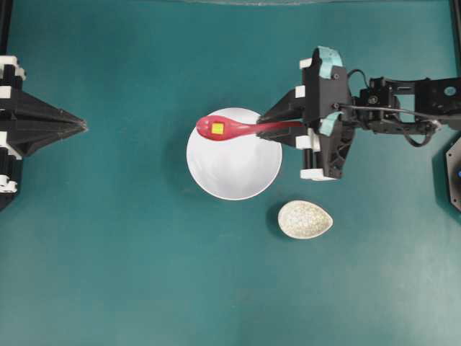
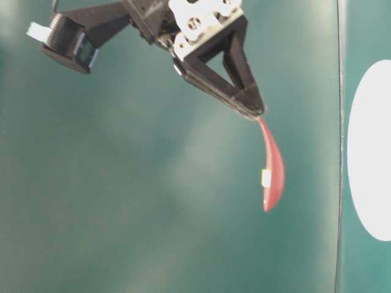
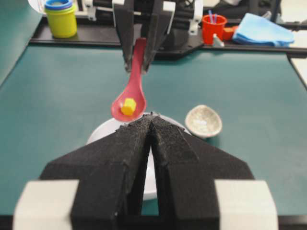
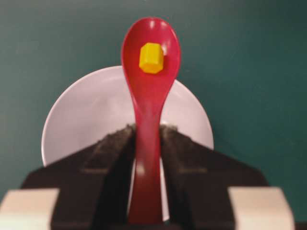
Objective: Scoop the yellow hexagonal prism block from the bowl with a spoon using the right arm.
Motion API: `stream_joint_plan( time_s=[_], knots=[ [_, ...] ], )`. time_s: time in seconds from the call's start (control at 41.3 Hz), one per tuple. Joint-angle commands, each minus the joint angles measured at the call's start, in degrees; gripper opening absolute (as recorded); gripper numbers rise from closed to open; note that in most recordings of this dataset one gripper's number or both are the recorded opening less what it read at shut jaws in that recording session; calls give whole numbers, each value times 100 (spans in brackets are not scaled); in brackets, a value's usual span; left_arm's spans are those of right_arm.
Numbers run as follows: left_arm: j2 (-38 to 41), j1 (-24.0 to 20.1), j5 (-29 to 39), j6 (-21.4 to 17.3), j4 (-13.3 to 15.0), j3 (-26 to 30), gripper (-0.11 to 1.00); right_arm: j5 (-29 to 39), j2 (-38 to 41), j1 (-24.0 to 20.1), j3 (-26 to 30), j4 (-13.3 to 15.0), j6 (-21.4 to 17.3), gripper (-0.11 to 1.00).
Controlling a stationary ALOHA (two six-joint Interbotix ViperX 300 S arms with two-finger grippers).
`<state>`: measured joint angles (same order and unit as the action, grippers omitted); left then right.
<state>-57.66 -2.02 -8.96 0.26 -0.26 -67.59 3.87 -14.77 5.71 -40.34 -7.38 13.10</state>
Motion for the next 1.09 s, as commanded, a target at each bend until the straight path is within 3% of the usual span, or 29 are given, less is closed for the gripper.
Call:
stream_joint_plan(
  time_s=[0.0,0.387,1.065],
  knots=[
    [35,9,-35,9,-18,167,4,132,-246,-18,70,18,0,25],
    [35,9,-35,9,-18,167,5,659,-606,-18,62,18,0,25],
    [35,9,-35,9,-18,167,4,659,-633,-18,70,18,-9,25]
  ],
)
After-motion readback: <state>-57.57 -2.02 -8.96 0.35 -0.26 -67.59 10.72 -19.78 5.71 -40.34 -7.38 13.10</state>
